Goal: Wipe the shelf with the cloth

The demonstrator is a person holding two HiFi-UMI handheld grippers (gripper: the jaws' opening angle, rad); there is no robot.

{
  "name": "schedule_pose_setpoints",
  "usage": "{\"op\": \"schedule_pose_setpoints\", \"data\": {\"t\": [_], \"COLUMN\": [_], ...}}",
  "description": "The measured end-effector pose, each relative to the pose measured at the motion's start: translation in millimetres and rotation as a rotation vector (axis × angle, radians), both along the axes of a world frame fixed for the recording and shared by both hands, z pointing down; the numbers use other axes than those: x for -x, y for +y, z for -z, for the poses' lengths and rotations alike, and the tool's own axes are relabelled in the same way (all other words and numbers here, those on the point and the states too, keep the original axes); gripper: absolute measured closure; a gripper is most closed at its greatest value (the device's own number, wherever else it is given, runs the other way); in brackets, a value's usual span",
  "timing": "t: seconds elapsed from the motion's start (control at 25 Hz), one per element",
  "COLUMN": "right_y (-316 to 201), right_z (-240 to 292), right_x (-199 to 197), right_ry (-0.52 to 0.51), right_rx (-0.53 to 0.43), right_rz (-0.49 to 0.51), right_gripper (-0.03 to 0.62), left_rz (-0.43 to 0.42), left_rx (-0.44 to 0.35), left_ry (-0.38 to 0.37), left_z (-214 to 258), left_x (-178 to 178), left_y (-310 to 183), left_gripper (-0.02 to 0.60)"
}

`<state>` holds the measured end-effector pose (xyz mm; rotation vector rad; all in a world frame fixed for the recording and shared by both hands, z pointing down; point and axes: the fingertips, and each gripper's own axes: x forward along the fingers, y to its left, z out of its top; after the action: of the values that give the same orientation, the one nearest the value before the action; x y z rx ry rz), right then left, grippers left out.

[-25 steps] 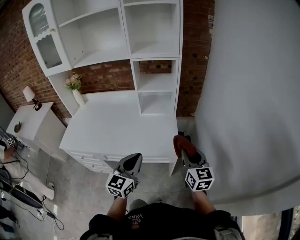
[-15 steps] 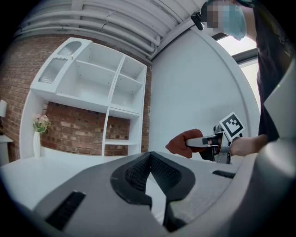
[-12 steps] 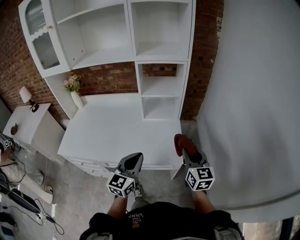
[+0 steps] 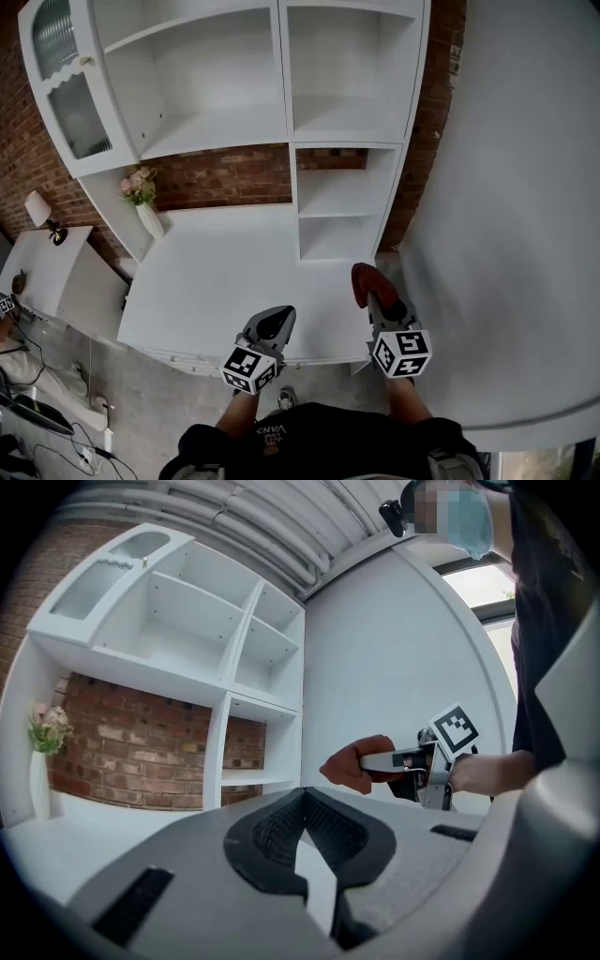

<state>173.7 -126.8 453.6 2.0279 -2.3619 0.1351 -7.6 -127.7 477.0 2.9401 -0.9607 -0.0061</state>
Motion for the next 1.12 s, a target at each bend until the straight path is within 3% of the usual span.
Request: {"op": "schedule_pose_setpoints", "data": {"t": [0.68,1.12], "right_y": [-130,-219], "right_z": [5,15], "right_x": [52,36], "right_ry": [0.022,0.081], "right_rx": [-0.012,0.007], "right_rz": [-0.089,-0.039], "right_gripper": [0.507,0.507], "left_rz": [-0.048,0.020], "left_rx": [0.000,0.044], "left_ry": [-0.009,0.010], "left_z": [-3,-5], "left_x": [68,60], "left_y": [-104,-142], "left_gripper": [0.574,0.574]}}
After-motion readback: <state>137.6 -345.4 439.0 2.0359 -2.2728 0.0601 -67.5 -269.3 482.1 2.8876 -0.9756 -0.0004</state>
